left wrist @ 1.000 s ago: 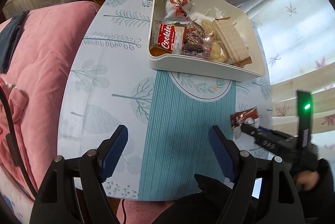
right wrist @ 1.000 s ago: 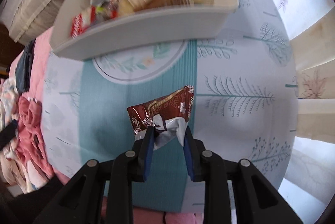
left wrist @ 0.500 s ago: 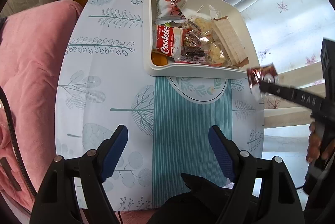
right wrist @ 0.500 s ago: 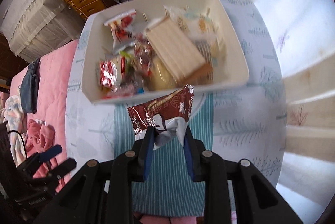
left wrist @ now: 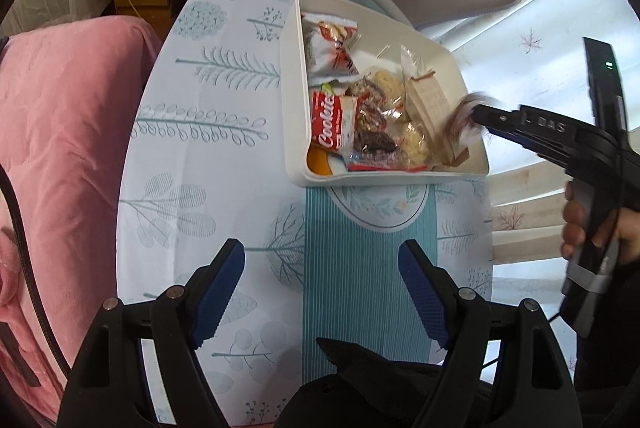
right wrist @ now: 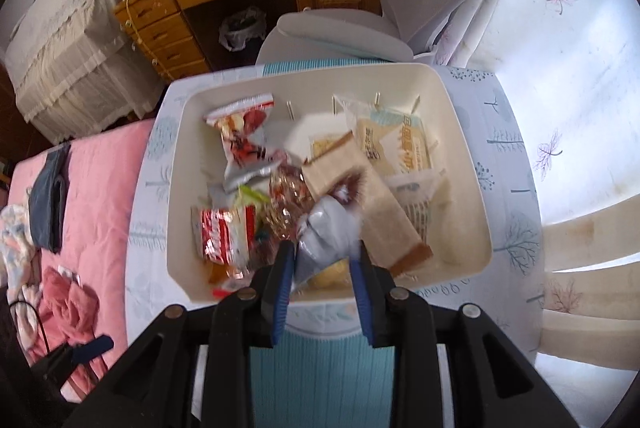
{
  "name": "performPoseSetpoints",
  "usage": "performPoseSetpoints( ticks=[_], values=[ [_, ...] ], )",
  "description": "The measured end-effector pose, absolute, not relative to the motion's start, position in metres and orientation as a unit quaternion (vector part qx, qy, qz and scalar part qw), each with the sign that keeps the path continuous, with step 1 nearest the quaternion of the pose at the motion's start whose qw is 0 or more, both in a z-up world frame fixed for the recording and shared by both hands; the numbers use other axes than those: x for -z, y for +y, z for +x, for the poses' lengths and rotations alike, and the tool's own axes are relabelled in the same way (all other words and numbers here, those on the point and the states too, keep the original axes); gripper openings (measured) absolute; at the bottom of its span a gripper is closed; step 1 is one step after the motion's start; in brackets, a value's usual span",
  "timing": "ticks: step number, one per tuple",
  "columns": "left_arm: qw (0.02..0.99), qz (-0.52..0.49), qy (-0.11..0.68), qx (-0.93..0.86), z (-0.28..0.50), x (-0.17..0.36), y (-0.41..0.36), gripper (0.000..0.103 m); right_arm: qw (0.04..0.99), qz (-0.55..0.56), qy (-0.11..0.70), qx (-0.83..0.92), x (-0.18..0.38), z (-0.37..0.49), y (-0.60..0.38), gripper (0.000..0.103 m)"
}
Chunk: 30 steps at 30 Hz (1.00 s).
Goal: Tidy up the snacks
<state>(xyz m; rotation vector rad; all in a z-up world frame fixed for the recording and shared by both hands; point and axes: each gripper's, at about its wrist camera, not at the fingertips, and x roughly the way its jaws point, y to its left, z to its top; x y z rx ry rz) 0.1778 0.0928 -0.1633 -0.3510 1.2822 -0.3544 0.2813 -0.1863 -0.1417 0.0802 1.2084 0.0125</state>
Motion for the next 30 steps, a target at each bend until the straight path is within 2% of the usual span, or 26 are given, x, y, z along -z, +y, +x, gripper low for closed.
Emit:
performPoseSetpoints(
  ticks=[2, 4, 12, 17, 30],
  values=[
    [0.775, -0.162, 0.588, 0.166, 0.177, 0.162, 0.093, 0.078, 0.819, 0.05, 0.572, 0.005, 0.146, 0.285, -0.189, 0.063],
    [0.774, -0.16, 0.59, 0.166, 0.175, 0.161, 0.092, 0.078, 0.816, 0.061, 0.574, 0.013, 0.148, 0.283, -0.19, 0.071],
    [0.777, -0.154, 0.588, 0.163, 0.162, 0.157, 0.085, 0.078, 0.808, 0.085, 0.583, 0.007, 0.156, 0.259, -0.197, 0.073],
    [0.785, -0.139, 0.583, 0.157, 0.152, 0.151, 0.076, 0.078, 0.809, 0.087, 0.582, -0.001, 0.158, 0.235, -0.203, 0.078],
    [0.804, -0.097, 0.563, 0.165, 0.116, 0.132, 0.039, 0.078, 0.804, 0.093, 0.586, -0.028, 0.169, 0.152, -0.224, 0.085]
  ],
)
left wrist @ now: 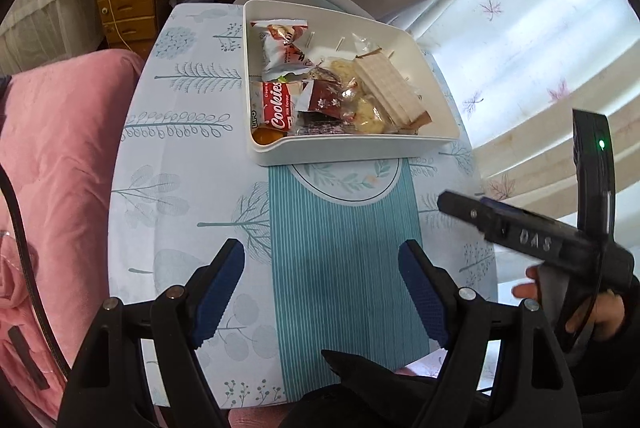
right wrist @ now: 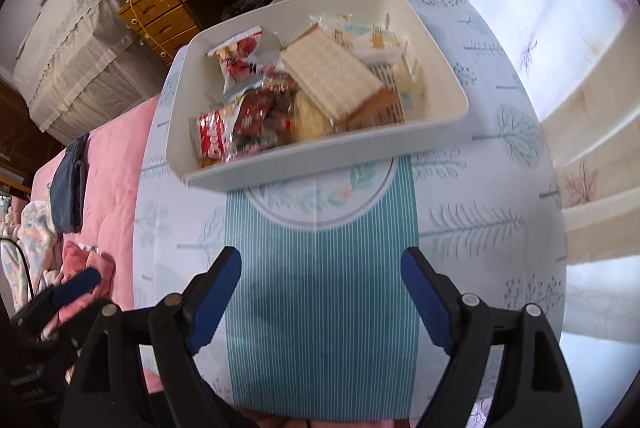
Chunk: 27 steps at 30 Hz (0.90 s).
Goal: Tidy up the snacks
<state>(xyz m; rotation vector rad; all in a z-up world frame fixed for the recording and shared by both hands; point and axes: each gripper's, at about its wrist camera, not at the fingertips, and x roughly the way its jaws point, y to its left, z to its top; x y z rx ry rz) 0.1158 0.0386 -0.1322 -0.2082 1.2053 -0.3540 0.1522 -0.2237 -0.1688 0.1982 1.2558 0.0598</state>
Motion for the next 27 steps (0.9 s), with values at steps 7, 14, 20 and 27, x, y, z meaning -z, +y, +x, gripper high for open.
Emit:
performPoseSetpoints(
  ticks=[7, 14, 20, 27],
  values=[
    [0.822, -0.079, 0.552, 0.114, 0.094, 0.11, 0.028, 0.088, 0.795, 0.087, 0.598, -0.056, 0.171, 0.12, -0.23, 0.091],
    [0.835, -0.1, 0.537, 0.068, 0.061, 0.08, 0.024, 0.101, 0.803, 0.06, 0.586, -0.088, 0.14, 0.089, -0.245, 0.098],
    [0.844, -0.085, 0.526, 0.05, 0.037, 0.053, 0.009, 0.102, 0.804, 0.05, 0.582, -0.108, 0.116, 0.057, -0.251, 0.098],
    [0.866, -0.066, 0.494, 0.027, 0.012, 0.026, -0.013, 0.102, 0.815, 0.053, 0.567, -0.111, 0.082, 0.032, -0.255, 0.099]
  ],
)
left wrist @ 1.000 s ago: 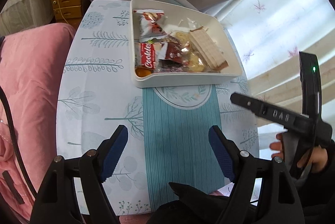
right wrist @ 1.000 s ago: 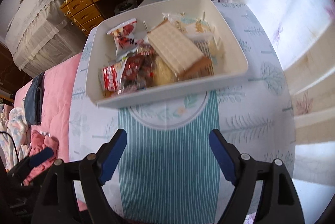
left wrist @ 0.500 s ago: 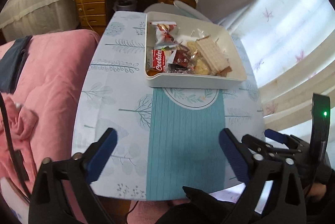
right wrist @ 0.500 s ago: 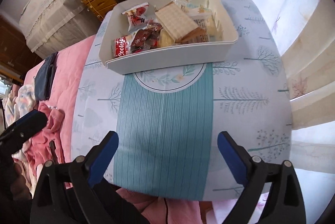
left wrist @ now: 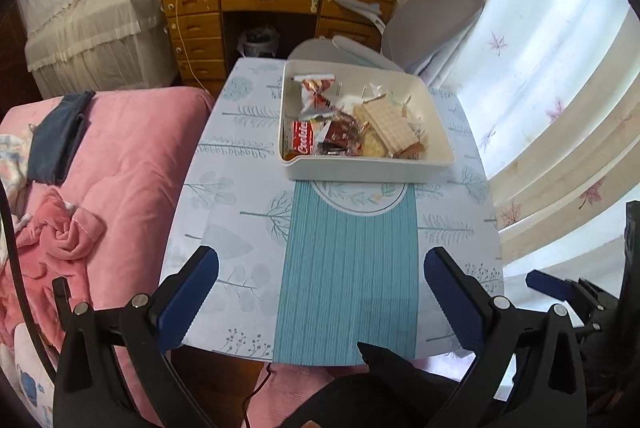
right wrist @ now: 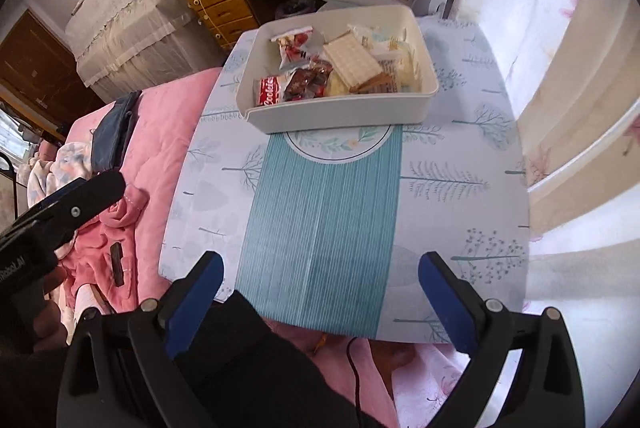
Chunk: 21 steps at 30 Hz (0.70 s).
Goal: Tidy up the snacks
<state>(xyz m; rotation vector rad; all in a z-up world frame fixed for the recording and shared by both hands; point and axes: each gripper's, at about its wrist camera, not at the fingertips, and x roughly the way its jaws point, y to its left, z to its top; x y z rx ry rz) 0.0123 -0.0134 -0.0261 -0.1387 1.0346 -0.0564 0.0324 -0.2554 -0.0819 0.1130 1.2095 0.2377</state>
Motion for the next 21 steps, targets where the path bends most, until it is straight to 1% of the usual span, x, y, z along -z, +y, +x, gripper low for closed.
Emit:
performPoseSetpoints(
  ticks=[5, 13, 15, 16, 21],
  values=[
    [0.88, -0.045, 0.472, 0.003, -0.006, 0.02, -0.03, 0.102, 0.824, 0.053, 0.553, -0.113, 0.072, 0.015, -0.255, 0.099],
    [0.867, -0.054, 0.495, -0.032, -0.008, 0.035, -0.029, 0.102, 0.831, 0.036, 0.546, -0.1, 0.076, 0.002, -0.253, 0.099],
    [0.865, -0.058, 0.497, -0.034, -0.008, 0.038, -0.029, 0.102, 0.834, 0.038, 0.543, -0.087, 0.076, 0.002, -0.258, 0.1],
    [0.865, -0.059, 0.498, -0.035, -0.008, 0.039, -0.029, 0.102, 0.834, 0.037, 0.544, -0.085, 0.077, 0.002, -0.258, 0.103],
    [0.866, -0.049, 0.496, -0.039, -0.008, 0.038, -0.035, 0.102, 0.83, 0.036, 0.55, -0.085, 0.08, 0.005, -0.26, 0.103]
  ],
)
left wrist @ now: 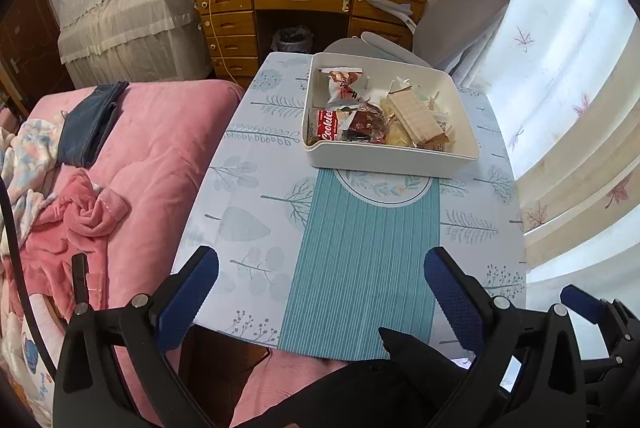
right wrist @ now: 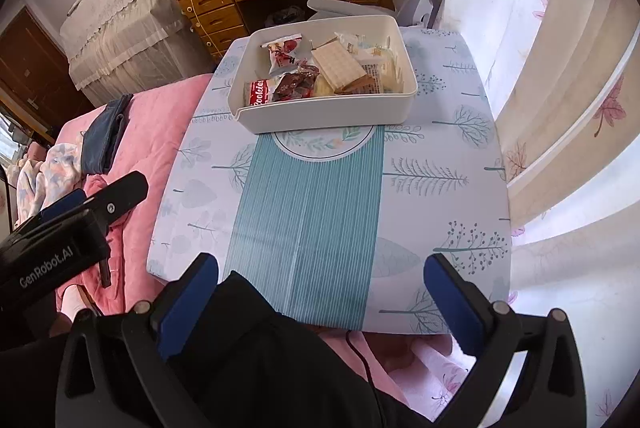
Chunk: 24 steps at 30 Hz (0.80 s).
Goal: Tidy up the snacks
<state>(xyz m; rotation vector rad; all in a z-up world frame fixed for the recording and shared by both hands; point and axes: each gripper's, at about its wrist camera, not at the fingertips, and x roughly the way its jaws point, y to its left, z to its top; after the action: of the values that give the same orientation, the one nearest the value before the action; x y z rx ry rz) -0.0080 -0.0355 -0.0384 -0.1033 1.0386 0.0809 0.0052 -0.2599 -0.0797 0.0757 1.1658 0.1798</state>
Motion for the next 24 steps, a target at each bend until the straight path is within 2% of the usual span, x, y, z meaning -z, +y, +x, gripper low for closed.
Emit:
performPoseSetpoints(
  ticks=[7, 24],
  values=[
    [0.867, -0.04, 0.496, -0.036, -0.005, 0.039, -0.044, 0.102, 0.842, 0.043, 0.533, -0.073, 0.077, 0.012, -0.266, 0.103],
    [0.866, -0.022, 0.498, -0.024, 0.012, 0.039, -0.058, 0.102, 0.82, 0.052, 0.567, -0.064, 0.091, 0.027, -0.275, 0.103]
  ],
)
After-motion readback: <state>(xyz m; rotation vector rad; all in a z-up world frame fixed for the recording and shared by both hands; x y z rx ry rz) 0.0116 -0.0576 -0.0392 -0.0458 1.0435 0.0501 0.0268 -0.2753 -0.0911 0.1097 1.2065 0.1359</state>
